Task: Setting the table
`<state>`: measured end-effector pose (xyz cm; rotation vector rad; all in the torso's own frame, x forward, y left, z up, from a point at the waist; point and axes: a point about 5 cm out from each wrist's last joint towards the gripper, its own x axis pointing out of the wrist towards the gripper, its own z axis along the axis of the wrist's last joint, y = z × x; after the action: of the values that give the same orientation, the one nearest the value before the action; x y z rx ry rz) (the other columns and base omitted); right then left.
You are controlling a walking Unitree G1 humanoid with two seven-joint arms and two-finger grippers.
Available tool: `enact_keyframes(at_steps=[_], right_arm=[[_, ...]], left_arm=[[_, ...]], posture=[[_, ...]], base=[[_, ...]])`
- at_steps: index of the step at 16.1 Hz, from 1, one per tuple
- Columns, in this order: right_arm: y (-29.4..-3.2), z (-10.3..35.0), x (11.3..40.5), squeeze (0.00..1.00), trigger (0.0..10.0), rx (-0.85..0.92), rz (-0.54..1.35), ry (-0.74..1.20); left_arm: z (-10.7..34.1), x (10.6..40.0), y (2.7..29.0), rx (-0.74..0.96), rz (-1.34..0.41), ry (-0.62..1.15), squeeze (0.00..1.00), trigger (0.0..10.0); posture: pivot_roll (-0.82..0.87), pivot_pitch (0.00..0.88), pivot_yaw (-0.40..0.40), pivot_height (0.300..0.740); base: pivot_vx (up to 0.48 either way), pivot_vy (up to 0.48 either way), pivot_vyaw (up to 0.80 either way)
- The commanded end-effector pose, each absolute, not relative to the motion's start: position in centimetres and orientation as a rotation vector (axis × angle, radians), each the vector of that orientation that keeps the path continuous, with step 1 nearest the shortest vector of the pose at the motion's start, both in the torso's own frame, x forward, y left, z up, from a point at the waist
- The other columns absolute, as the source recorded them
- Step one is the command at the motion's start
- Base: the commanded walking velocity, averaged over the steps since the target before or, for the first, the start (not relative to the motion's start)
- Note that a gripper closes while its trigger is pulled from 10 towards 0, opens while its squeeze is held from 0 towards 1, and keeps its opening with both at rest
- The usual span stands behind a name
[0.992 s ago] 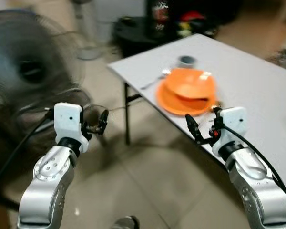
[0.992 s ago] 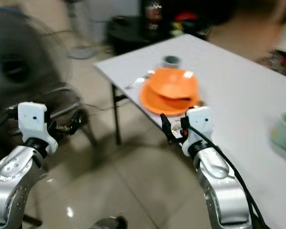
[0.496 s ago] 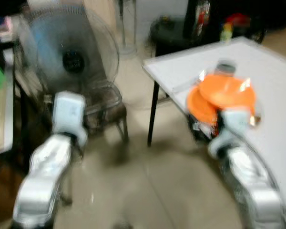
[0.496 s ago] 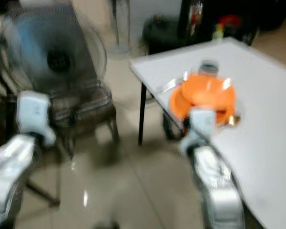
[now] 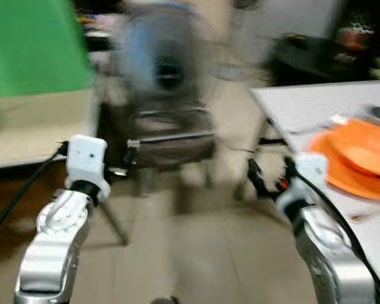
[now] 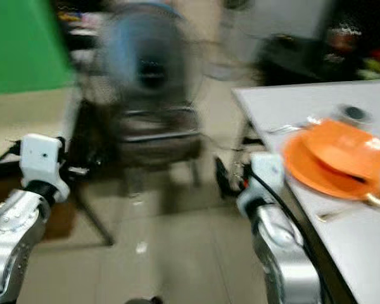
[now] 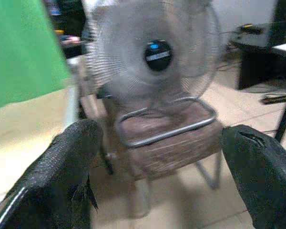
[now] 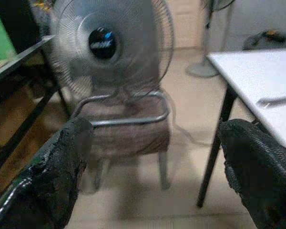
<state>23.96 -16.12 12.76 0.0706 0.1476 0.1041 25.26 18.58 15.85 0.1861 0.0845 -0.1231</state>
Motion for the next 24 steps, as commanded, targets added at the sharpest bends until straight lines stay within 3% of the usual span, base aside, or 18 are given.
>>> enact_keyframes(at_steps=[1, 4, 12, 14, 15, 16, 17, 18, 24], right_arm=[[-16.3, 12.7, 23.7, 1.00, 10.0, 0.088, 0.079, 0.159], [-16.4, 13.1, 23.5, 1.00, 10.0, 0.089, 0.070, 0.148], [-14.8, 12.9, 24.3, 1.00, 10.0, 0.057, 0.198, 0.155], [-14.8, 13.0, 24.5, 1.00, 10.0, 0.030, 0.211, 0.151], [-14.5, 13.2, 24.7, 0.89, 10.0, 0.040, 0.218, 0.143], [-14.4, 13.2, 24.8, 0.89, 10.0, 0.049, 0.224, 0.146], [-14.3, 13.1, 24.8, 0.40, 10.0, 0.048, 0.230, 0.148], [-14.2, 13.0, 24.8, 0.00, 10.0, 0.047, 0.240, 0.155], [-12.7, 12.8, 24.6, 0.00, 10.0, 0.025, 0.337, 0.150]], left_arm=[[15.8, 25.2, 18.2, 0.206, -0.144, 0.087, 0.00, 10.0], [15.5, 25.2, 17.6, 0.193, -0.170, 0.103, 0.00, 10.0], [15.8, 24.7, 17.7, 0.180, -0.193, 0.085, 0.01, 10.0], [15.7, 24.7, 17.6, 0.174, -0.198, 0.098, 0.17, 10.0], [15.6, 24.6, 17.6, 0.167, -0.197, 0.101, 0.58, 10.0], [15.6, 24.6, 17.5, 0.165, -0.197, 0.101, 0.58, 10.0], [15.6, 24.7, 17.5, 0.168, -0.198, 0.100, 0.69, 10.0], [15.6, 24.7, 17.5, 0.178, -0.198, 0.099, 0.67, 10.0], [15.7, 24.5, 17.5, 0.201, -0.212, 0.089, 0.65, 10.0]], posture=[[0.09, 0.000, 0.033, 0.740], [0.07, 0.000, 0.056, 0.740], [0.12, 0.000, 0.014, 0.740], [0.12, 0.000, 0.012, 0.740], [0.12, 0.000, 0.011, 0.740], [0.12, 0.000, 0.010, 0.740], [0.12, 0.000, 0.012, 0.740], [0.13, 0.000, 0.012, 0.740], [0.14, 0.000, 0.006, 0.740]], base=[[0.000, 0.000, 0.80], [0.000, 0.000, 0.80], [0.000, 0.000, 0.80], [0.000, 0.000, 0.80], [0.000, 0.000, 0.00], [0.000, 0.000, 0.00], [0.255, 0.000, 0.00], [0.259, 0.000, 0.00], [0.282, 0.000, 0.23]])
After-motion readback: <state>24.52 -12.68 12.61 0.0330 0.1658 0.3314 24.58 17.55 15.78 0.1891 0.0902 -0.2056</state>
